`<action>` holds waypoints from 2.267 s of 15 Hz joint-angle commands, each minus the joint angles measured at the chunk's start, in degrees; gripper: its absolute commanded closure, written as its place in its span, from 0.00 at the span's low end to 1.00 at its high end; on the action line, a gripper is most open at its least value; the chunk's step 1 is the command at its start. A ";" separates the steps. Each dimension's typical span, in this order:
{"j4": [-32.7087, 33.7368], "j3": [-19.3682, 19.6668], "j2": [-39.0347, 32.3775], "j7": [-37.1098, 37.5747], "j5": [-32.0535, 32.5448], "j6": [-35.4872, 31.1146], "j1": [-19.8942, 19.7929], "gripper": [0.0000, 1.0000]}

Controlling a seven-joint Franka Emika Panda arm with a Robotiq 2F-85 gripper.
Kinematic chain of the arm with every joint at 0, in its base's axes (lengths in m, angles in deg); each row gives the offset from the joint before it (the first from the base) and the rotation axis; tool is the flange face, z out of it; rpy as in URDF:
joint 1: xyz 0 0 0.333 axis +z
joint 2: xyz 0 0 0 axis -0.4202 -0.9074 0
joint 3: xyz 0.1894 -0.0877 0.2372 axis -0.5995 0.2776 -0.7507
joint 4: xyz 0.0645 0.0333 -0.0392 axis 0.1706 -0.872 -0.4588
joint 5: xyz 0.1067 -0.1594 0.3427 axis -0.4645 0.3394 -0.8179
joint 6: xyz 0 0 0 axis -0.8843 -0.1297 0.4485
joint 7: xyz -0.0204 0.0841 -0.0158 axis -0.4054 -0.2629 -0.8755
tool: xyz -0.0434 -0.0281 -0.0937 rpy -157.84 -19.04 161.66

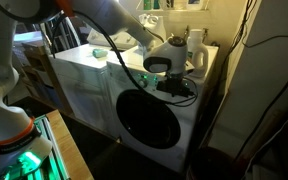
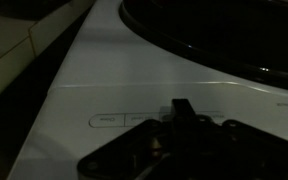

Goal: Push the third button from the right on the washing machine

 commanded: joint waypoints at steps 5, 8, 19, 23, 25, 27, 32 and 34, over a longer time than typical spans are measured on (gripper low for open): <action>-2.08 6.64 2.62 8.66 6.40 2.04 4.72 0.98; -2.55 11.31 5.50 16.85 16.36 10.00 7.77 0.96; -3.21 10.51 25.64 31.60 21.76 35.91 14.74 0.39; -2.10 8.98 30.90 38.74 22.14 41.67 19.12 0.10; -2.94 8.17 33.28 41.39 22.53 42.55 21.02 0.00; -3.90 7.53 35.18 43.06 23.49 44.13 22.49 0.00; -2.65 7.69 34.87 41.75 22.81 45.61 23.85 0.00; -3.19 7.76 35.29 41.76 22.99 45.61 23.87 0.00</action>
